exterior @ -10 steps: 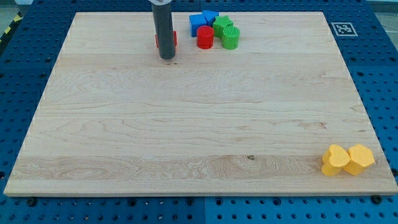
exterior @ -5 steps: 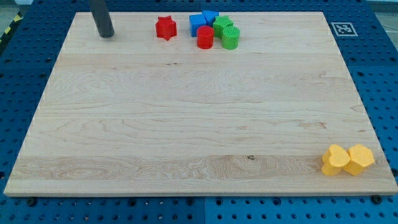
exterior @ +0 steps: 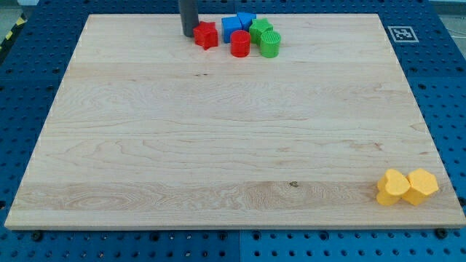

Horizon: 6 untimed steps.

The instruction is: Push the red star into the group of blue blocksgreen blocksred circle

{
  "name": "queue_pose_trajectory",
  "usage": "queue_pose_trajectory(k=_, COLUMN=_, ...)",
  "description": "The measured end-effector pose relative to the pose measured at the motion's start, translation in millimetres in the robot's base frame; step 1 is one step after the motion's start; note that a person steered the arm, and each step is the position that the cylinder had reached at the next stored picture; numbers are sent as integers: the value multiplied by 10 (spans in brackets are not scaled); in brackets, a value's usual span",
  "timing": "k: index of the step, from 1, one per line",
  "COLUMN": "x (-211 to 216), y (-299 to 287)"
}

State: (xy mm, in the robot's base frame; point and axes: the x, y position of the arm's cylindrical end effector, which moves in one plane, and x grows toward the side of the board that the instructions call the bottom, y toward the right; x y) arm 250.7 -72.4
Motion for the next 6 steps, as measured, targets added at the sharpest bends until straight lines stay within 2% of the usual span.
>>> queue_pose_trajectory(k=1, x=33, y=163)
queue_pose_trajectory(k=2, x=33, y=77)
queue_pose_trajectory(k=3, x=244, y=-303)
queue_pose_trajectory(k=5, x=1489, y=-419)
queue_pose_trajectory(k=6, x=1516, y=-419)
